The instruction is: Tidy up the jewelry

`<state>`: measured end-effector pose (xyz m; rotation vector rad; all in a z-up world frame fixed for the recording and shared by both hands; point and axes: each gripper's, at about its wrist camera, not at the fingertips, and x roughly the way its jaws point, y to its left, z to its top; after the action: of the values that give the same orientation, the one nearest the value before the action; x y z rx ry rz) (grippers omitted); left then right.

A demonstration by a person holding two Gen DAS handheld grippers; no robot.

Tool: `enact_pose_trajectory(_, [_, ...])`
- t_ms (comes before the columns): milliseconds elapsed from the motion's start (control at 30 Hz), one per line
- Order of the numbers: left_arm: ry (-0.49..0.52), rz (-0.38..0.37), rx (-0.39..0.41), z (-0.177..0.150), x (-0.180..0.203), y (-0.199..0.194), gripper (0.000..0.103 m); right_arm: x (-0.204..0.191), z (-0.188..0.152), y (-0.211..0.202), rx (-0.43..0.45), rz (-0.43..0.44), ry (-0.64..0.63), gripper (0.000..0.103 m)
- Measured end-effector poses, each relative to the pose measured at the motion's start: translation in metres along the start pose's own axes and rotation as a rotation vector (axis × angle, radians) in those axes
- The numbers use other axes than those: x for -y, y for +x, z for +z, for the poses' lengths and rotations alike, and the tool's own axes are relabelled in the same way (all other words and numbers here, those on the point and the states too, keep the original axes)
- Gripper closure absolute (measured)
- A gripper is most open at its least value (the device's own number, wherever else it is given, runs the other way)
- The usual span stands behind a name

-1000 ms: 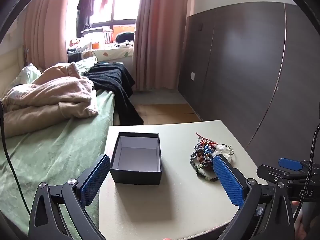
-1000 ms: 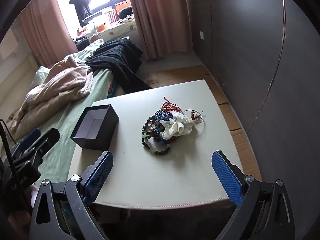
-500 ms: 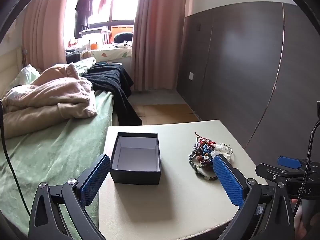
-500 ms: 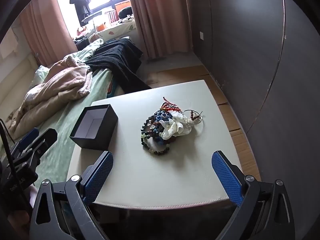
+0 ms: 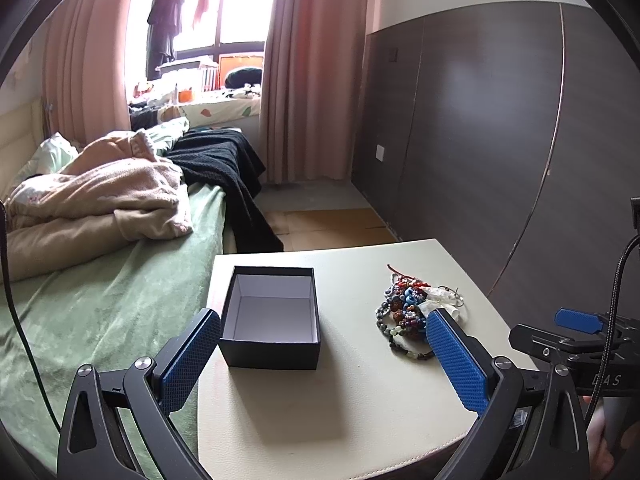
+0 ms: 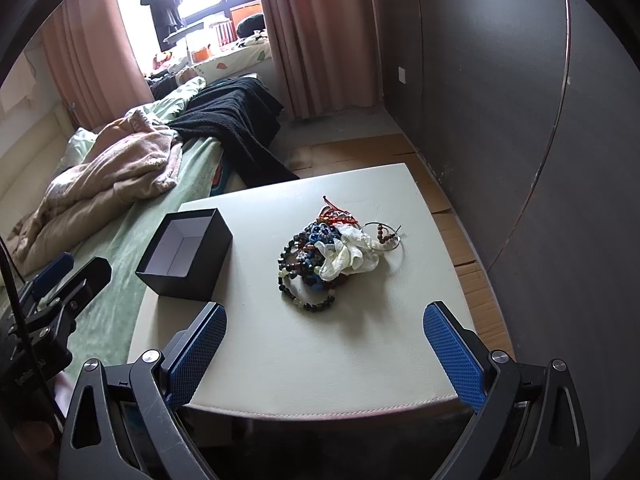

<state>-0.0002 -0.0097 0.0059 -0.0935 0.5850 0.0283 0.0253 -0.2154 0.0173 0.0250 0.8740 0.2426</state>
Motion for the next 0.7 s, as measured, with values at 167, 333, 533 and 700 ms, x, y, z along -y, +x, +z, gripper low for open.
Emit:
enact_pose_trajectory(167, [-0.002, -0.002, 0.001, -0.0031, -0.0035, -0.0006, 0.001, 0.0003, -0.0001, 0.0002, 0.001, 0.0, -0.002, 0.004])
enact_pose_trajectory(333, [0.0, -0.003, 0.0, -0.0027, -0.0026, -0.0003, 0.001, 0.0, -0.0002, 0.0001, 0.002, -0.002, -0.004, 0.004])
enact_pose_trajectory(533, [0.003, -0.002, -0.002, -0.0027, -0.0003, 0.0013, 0.001, 0.0002, -0.0003, 0.0006, 0.003, -0.003, -0.004, 0.004])
enact_pose_trajectory(700, [0.003, -0.006, -0.002, -0.0029, -0.0012, 0.0001, 0.001, 0.0002, -0.0003, 0.0009, 0.002, -0.004, -0.005, 0.004])
